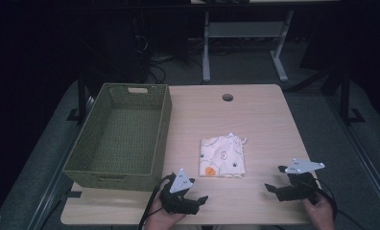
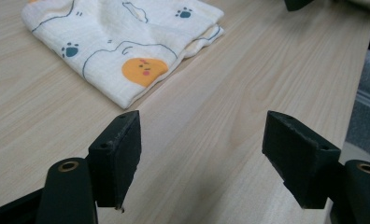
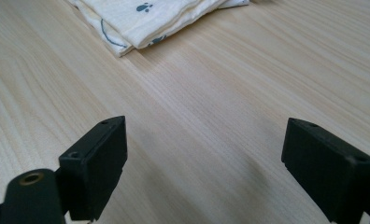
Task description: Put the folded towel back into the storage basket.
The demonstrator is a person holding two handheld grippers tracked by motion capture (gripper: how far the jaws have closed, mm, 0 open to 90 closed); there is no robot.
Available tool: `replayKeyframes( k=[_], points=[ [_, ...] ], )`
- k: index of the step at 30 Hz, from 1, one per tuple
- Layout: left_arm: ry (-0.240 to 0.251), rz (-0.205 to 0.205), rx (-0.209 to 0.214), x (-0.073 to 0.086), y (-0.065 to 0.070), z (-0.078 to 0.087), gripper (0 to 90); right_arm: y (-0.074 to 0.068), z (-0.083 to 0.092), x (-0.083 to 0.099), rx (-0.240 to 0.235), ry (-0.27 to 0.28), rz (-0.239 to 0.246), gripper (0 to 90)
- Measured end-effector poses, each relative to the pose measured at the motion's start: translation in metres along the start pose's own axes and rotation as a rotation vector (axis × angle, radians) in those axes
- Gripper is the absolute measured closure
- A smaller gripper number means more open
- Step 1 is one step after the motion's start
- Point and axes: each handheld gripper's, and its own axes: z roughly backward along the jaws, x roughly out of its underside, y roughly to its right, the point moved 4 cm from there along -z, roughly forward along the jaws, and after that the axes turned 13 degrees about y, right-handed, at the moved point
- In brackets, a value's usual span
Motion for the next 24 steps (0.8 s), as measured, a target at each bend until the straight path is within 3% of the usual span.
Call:
replayKeyframes(
  k=[10, 24],
  points=[
    [-0.031, -0.024, -0.016, -0.002, -0.001, -0.002, 27.9, 0.001, 0.006, -0.002, 0.014, 0.034, -0.027, 13.8],
    [-0.041, -0.058, -0.054, -0.016, -0.003, -0.005, 27.1, 0.001, 0.003, -0.002, 0.004, 0.03, -0.029, 13.8]
  ],
)
